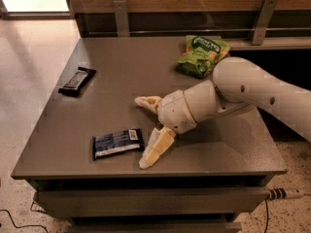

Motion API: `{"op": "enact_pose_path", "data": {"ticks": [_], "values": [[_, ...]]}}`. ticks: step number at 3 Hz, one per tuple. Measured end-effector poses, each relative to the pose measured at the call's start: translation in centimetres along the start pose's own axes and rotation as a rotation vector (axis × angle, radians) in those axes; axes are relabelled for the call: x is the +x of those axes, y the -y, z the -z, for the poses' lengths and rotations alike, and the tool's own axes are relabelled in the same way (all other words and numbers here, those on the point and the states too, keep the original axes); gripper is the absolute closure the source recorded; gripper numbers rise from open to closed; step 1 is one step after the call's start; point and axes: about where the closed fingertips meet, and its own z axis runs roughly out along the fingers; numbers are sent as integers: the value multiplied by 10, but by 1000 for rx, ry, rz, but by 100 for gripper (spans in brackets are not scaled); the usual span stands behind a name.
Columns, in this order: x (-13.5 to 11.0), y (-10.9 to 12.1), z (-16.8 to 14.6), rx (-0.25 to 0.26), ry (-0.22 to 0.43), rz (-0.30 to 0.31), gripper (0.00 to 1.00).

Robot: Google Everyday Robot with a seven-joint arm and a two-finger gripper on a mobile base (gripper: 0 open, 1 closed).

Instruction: Pick rxbar blueberry

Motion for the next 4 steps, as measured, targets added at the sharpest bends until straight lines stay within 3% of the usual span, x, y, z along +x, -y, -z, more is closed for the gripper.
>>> {"op": "enact_pose_path", "data": {"ticks": [1, 4], "values": [[3, -4, -9, -11, 0, -4, 0], [-4, -3, -5, -12, 0, -4, 67]]}}
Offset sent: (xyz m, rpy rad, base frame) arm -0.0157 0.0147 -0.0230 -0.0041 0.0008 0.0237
